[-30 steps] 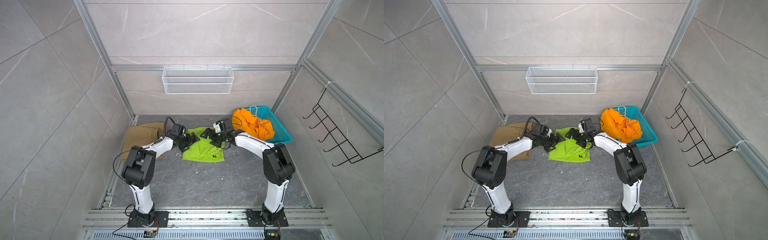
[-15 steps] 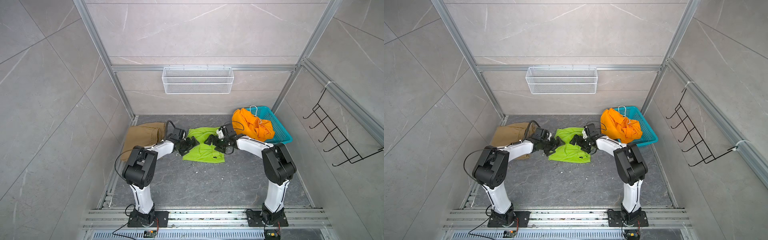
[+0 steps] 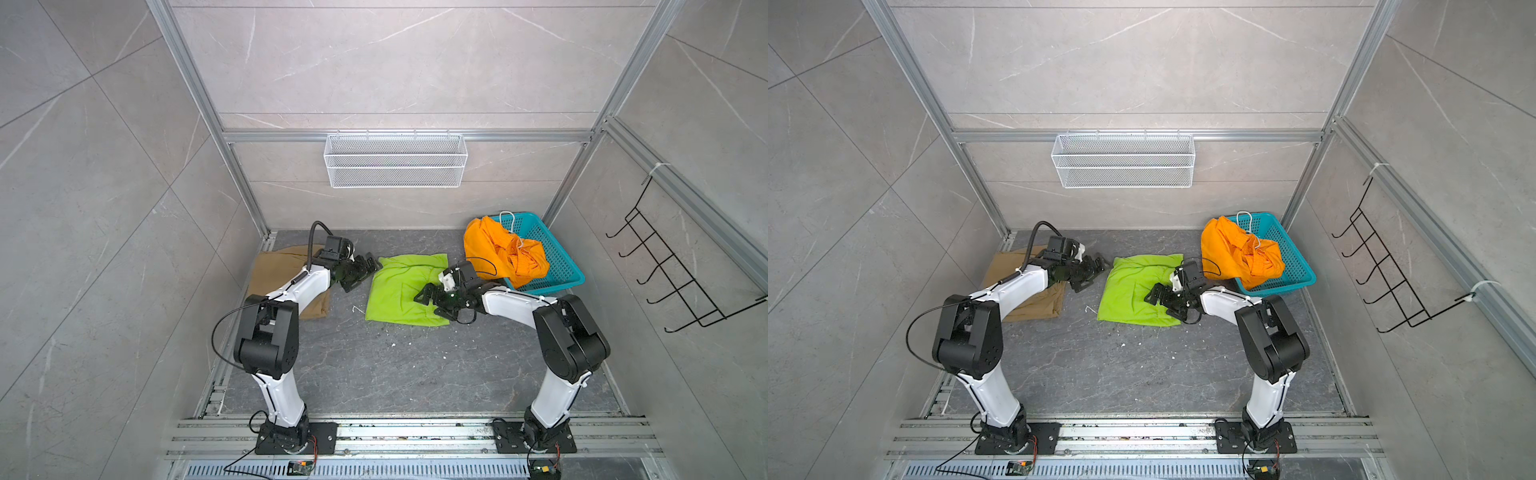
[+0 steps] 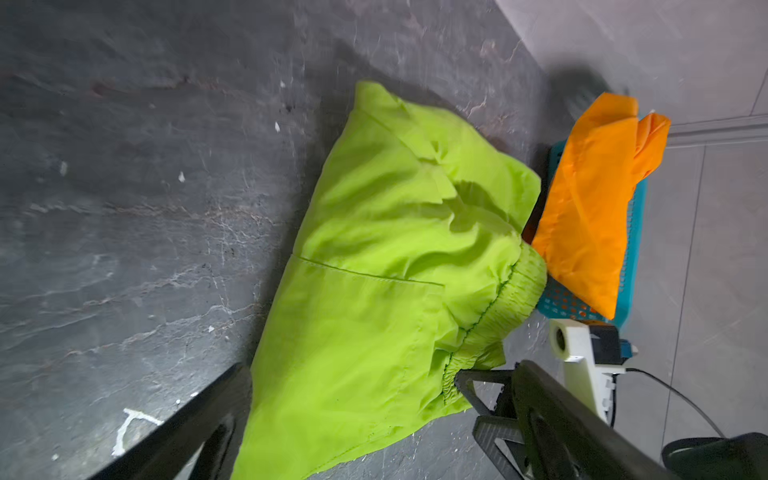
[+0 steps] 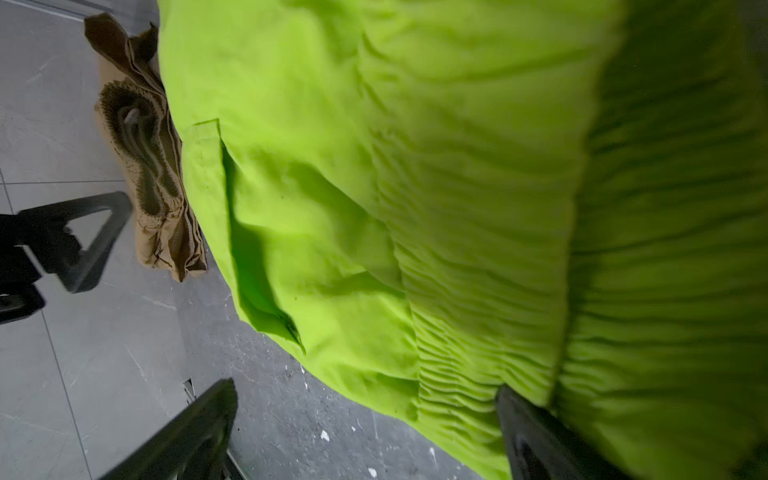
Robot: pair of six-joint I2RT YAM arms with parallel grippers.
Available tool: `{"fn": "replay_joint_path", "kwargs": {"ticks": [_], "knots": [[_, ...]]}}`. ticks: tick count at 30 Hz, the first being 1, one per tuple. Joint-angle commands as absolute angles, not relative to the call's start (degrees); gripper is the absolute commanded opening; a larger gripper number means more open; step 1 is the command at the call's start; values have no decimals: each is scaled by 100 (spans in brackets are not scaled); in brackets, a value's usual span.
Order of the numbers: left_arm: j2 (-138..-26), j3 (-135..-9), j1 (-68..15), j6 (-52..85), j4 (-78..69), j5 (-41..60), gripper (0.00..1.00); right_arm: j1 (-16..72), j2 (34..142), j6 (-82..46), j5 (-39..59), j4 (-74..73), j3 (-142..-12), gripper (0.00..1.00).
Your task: Fold and stack the shorts
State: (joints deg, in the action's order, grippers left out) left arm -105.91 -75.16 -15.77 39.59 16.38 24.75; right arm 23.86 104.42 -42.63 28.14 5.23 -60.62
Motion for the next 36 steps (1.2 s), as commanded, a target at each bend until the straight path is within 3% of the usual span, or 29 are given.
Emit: {"fn": "replay_joint_path", "kwargs": {"ticks": [1,14,17,21,24,28,36], "knots": [[-10982,-7908,-1568,3523,2099,2917,100,2380,10613,-4245,2814,571,-5882,100],[-12356,-9216,-1574,2568,3366,2869,98,1917,9214,-3754,2870,1663,-6214,100],[-12551,-9282,-1587,2562,3283,3074,91,1841,9104,-3752,2830,1657,-6086,100],[-12704,-9327,-1652,2465,3257,3217,68,1789,9064,-3806,2821,1566,-5917,100],[-12762,-9379,-1678,2380,3334,3195,34,1753,9078,-3806,2821,1556,-5853,100],[-12721,-9392,-1704,2303,3392,3152,0,1693,9051,-3802,2821,1555,-5784,100],[-12515,-9749,-1730,1747,4166,2708,0,1653,8971,-3817,2751,1566,-5597,100]]}}
